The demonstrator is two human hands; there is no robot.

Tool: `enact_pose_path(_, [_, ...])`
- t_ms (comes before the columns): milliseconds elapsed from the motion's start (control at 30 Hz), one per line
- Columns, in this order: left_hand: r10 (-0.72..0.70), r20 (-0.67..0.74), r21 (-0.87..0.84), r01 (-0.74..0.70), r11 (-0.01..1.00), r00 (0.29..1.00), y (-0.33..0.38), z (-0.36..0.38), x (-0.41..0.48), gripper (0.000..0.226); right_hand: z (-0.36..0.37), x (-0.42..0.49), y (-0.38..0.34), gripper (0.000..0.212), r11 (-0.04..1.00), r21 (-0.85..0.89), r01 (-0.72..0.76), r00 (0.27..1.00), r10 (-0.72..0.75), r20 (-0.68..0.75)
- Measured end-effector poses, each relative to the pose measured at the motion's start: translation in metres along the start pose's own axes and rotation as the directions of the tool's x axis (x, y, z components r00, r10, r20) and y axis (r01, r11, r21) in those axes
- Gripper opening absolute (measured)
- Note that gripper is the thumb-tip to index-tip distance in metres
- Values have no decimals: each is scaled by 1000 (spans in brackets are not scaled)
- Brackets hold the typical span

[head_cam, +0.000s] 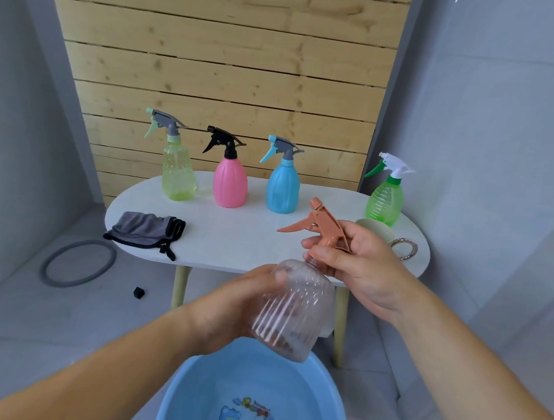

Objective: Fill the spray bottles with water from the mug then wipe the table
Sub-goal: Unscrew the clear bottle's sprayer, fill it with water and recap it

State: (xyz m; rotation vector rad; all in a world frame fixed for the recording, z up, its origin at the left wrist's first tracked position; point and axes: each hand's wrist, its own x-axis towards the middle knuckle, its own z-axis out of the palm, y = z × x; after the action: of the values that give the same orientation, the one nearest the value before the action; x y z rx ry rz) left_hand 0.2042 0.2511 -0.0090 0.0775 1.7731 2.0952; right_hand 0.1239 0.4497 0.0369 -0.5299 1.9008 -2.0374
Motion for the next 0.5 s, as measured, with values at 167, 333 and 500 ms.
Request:
enact_pose_path(167, [34,-74,184,-19,983,997,-8,2,3,106,4,1,2,16,1000,-24,-5,1000,5,-8])
enact_pose_path(333, [12,-98,51,-7,999,995,-3,-1,2,63,3,3,1,29,998,53,-19,999,20,-27])
enact_pose_path(500, [14,-121,58,-7,998,993,-6,-2,3,58,5,1,8,28,967,-251,-38,997,20,-74])
